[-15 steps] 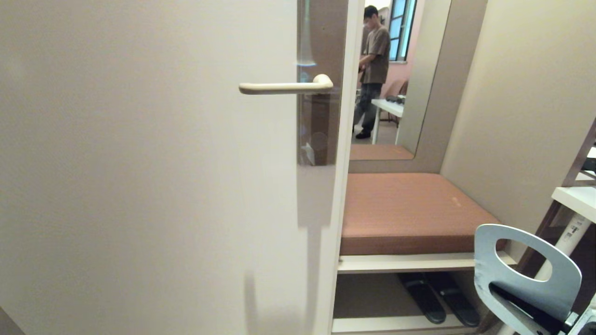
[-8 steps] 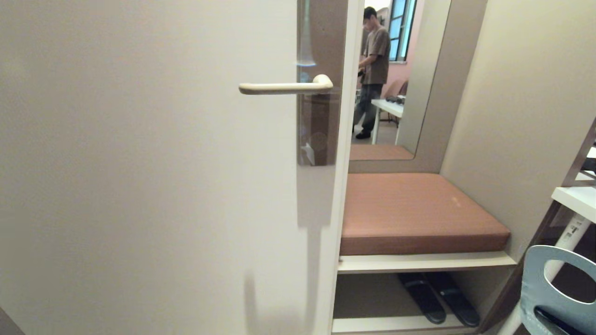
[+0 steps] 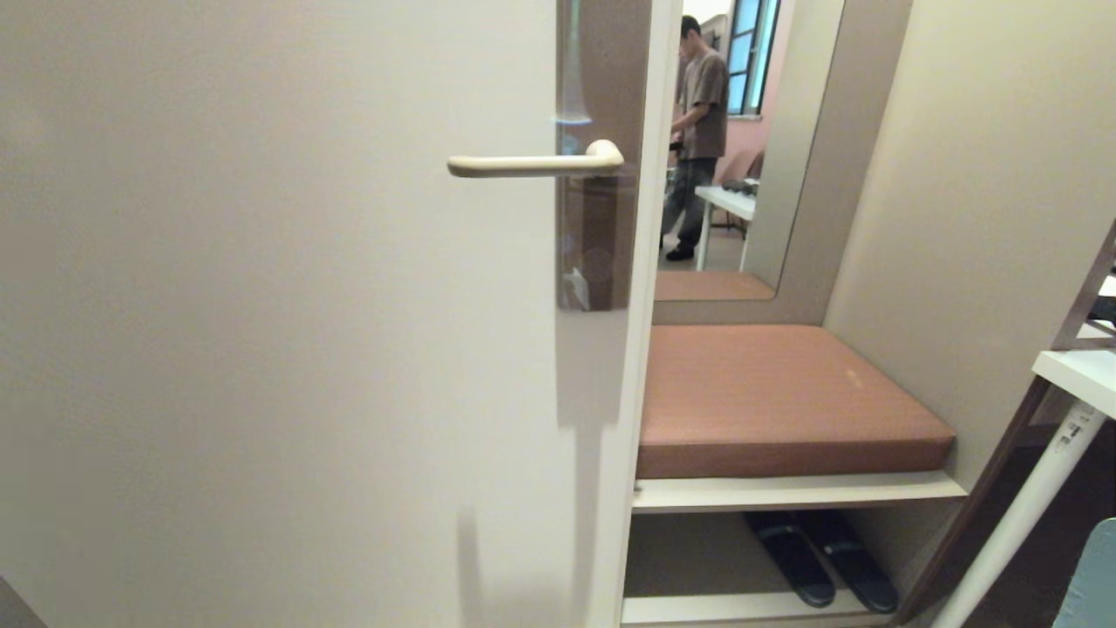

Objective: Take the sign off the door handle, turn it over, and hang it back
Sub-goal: Hand it to the other hand

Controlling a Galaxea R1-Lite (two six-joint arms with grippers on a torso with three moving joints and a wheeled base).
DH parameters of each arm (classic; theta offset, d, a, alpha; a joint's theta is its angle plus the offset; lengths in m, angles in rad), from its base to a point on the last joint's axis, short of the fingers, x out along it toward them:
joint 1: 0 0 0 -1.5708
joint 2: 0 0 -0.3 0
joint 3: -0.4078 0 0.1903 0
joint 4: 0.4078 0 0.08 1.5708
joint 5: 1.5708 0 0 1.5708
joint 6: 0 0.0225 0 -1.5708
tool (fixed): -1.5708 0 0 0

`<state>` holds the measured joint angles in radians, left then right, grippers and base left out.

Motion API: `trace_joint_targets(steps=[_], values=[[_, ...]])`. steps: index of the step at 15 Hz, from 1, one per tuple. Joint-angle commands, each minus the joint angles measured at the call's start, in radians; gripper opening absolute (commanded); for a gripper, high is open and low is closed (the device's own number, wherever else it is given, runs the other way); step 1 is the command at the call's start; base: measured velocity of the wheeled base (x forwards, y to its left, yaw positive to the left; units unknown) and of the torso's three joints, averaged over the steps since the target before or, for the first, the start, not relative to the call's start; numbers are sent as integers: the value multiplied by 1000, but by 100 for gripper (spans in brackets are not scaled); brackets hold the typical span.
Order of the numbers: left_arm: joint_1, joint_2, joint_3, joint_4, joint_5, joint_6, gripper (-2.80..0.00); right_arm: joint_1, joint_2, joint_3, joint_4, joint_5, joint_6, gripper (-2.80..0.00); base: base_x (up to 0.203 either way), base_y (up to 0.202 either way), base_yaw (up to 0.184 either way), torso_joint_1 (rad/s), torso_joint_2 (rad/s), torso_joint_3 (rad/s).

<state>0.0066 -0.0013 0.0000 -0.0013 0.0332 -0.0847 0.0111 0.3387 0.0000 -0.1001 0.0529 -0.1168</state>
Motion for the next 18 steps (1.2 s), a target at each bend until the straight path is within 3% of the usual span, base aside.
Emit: trace_joint_targets(steps=[1,3,10,18], values=[[0,1,0,0,1,0,-280,-12,-117,0,35,-10,3,-280,0,0,0,0,0,0],[0,1,0,0,1,-1,-280,-13,-173,0,102,-25,16,-280,0,0,0,0,0,0],[1,1,0,0,1,-1,-280,-10,-337,0,106,-28,25,-280,0,0,0,0,0,0],[1,1,0,0,1,0,-280,-10,-339,0,106,-27,37,-280,0,0,0,0,0,0]])
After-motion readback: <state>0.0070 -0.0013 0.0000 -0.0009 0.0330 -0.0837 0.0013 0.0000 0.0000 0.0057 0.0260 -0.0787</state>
